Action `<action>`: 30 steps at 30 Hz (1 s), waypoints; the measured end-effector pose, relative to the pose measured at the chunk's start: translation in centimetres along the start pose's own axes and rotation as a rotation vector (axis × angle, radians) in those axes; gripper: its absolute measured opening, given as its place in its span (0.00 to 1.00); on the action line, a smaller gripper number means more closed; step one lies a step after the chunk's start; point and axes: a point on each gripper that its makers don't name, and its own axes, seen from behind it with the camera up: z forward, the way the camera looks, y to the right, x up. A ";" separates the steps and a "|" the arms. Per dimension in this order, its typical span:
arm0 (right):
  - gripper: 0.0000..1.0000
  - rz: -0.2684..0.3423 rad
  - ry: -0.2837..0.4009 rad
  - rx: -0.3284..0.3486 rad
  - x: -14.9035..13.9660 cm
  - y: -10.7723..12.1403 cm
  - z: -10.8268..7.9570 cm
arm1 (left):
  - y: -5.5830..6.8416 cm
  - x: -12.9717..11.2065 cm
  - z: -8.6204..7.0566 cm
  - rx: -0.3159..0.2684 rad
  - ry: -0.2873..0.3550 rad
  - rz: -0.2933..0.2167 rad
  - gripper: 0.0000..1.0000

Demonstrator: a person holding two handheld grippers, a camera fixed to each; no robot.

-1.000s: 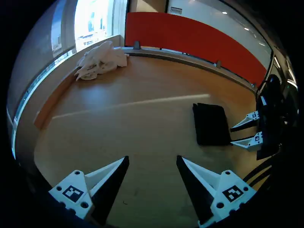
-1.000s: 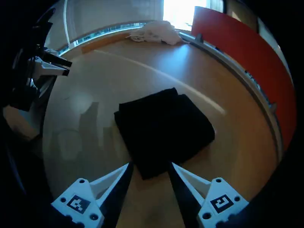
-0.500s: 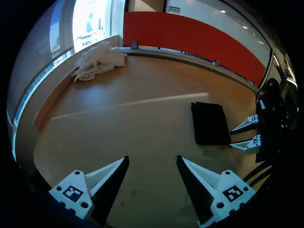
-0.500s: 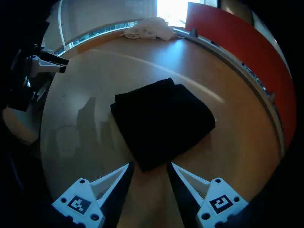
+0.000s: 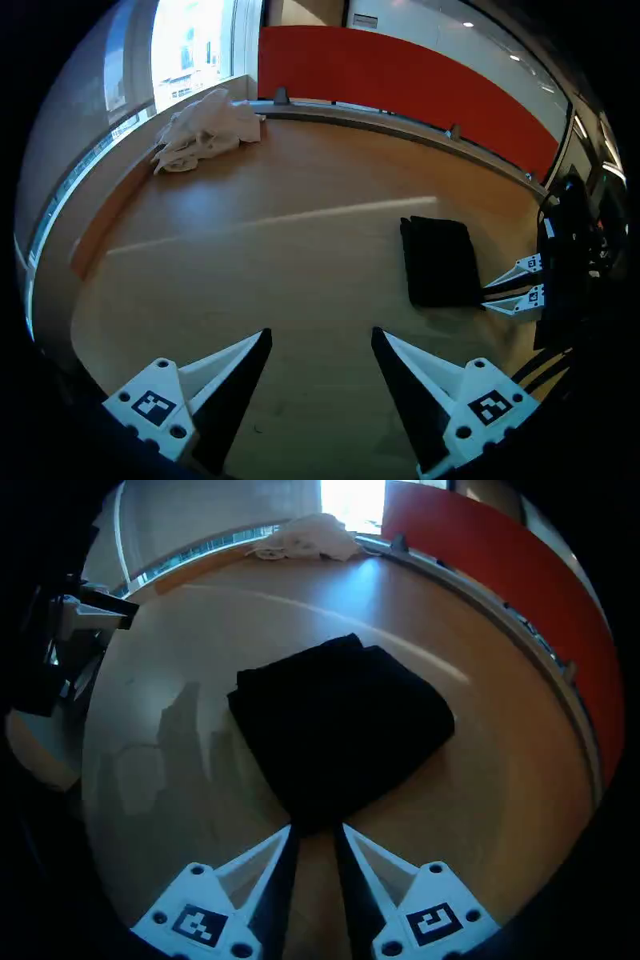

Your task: Fold towel

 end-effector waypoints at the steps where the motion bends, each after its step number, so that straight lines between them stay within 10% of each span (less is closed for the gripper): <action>1: 0.28 0.002 0.001 -0.001 0.0 0.0 0.0 | 0.0 0.0 0.0 0.000 0.000 0.000 0.93; 17: 0.05 -0.002 0.035 -0.020 1.1 0.5 -1.5 | -0.1 -0.1 -0.2 -0.001 0.004 0.002 0.92; 30: 0.05 -0.058 0.164 -0.077 8.5 2.5 -7.6 | 0.3 1.4 -0.4 -0.021 0.029 0.019 0.92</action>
